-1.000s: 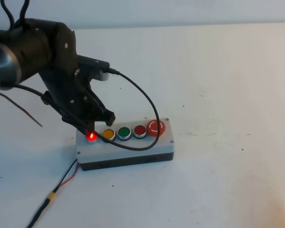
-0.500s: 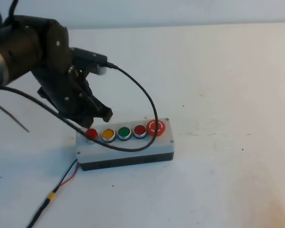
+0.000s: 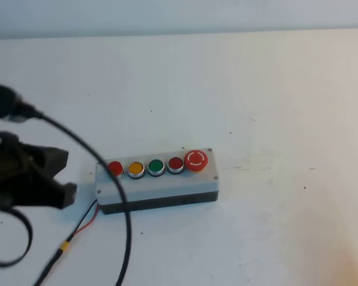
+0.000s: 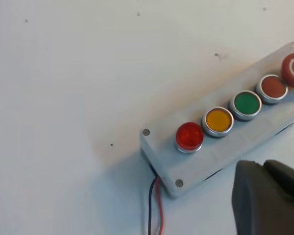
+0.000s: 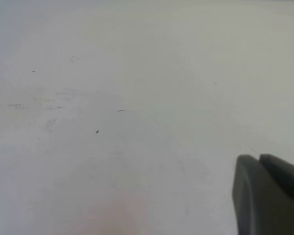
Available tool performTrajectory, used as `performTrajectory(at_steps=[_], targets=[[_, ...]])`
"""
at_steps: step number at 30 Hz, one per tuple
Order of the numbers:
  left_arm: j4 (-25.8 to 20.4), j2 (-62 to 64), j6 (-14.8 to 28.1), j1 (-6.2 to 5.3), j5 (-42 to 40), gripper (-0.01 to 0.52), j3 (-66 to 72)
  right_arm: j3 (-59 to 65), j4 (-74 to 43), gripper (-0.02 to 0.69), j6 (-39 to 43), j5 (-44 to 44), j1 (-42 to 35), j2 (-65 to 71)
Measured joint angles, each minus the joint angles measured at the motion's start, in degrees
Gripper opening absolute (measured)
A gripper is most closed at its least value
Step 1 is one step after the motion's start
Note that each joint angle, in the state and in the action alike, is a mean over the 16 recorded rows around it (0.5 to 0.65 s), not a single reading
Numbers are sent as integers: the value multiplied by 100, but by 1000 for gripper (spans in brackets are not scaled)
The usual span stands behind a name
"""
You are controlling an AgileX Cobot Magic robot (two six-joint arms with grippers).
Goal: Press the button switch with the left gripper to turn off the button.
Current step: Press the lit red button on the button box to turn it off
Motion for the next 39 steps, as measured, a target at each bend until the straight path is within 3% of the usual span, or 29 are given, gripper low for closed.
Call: performTrajectory(at_steps=[9,19,23,27,33,39], targets=[[6,-2500,-132,-1,-1464,-2,2237,0,0,-16,0,0,0,0],[348,-4168,-171,-2,-2110,-2,3512,0,0,-16,0,0,0,0],[439,-4698,-94,59,-2605,-2,3962,0,0,-16,0,0,0,0],[406,-5268,38,265,-3289,-2,4483,0,0,-16,0,0,0,0],[257,-6082,240,710,-4263,-2,5298,0,2,-16,0,0,0,0],[73,-6553,333,1102,-4260,-2,5751,0,7,-16,0,0,0,0]])
